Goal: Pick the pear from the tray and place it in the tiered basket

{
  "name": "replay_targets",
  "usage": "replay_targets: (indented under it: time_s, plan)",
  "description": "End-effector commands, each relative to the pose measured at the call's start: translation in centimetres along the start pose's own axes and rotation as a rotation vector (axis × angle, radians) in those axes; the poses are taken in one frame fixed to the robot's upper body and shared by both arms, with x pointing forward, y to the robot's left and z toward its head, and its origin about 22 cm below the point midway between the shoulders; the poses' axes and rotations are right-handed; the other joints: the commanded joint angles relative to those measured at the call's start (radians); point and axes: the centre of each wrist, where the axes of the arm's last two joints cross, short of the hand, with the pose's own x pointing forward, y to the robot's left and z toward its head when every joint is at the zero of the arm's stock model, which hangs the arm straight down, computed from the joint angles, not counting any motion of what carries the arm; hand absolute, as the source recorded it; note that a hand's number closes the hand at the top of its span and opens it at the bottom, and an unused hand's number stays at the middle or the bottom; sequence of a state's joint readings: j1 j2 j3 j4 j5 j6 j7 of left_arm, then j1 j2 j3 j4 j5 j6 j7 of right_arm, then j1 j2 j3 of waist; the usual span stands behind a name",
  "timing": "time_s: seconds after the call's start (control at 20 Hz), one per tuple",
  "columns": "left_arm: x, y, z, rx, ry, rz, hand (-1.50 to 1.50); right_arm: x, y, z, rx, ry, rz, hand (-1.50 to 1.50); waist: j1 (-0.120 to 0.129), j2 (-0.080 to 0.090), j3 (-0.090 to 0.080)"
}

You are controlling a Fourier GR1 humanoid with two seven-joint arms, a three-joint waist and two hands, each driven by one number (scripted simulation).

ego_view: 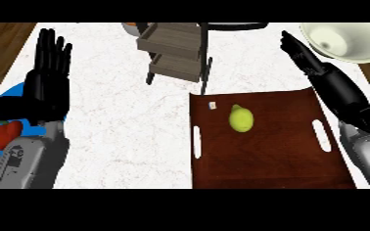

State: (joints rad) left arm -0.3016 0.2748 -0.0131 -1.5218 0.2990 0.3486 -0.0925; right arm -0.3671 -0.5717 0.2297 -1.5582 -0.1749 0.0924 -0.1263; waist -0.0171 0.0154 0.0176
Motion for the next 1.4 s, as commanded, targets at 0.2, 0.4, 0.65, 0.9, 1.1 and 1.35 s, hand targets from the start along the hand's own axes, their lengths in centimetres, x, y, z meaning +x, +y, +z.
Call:
replay_targets:
  time_s: [0.2, 0.4, 0.65, 0.9, 1.1, 1.35]
  plan:
    - [-3.4, 2.3, 3.0, -0.194, 0.291, -0.177, 0.0, -0.8, 8.6, -4.4, -0.021, 0.167, -0.409, 1.5, 0.066, -0.003, -0.017]
    - [-4.6, 3.0, 4.6, -0.213, 0.395, -0.176, 0.0, -8.0, 5.9, 1.4, -0.385, 0.721, -0.142, -1.5, 0.029, 0.001, -0.024]
    - [-3.7, 3.3, 6.1, -0.264, 0.458, -0.158, 0.0, -5.1, 12.4, -3.3, -0.463, 0.692, -0.051, -1.5, 0.039, -0.019, -0.019]
    - [-3.7, 3.9, 5.8, -0.257, 0.439, -0.181, 0.0, -2.4, 7.0, -5.7, -0.278, 0.764, 0.276, -1.5, 0.028, -0.023, -0.021]
    - [-3.2, 4.2, 5.1, -0.254, 0.451, -0.188, 0.0, -0.5, 5.5, -7.4, -0.025, 0.889, 0.512, -1.5, 0.035, -0.023, -0.023]
    - [-3.2, 3.0, 4.5, -0.28, 0.429, -0.173, 0.0, 2.3, 7.6, -11.0, 0.37, 1.028, 0.545, -1.5, 0.057, -0.014, -0.023]
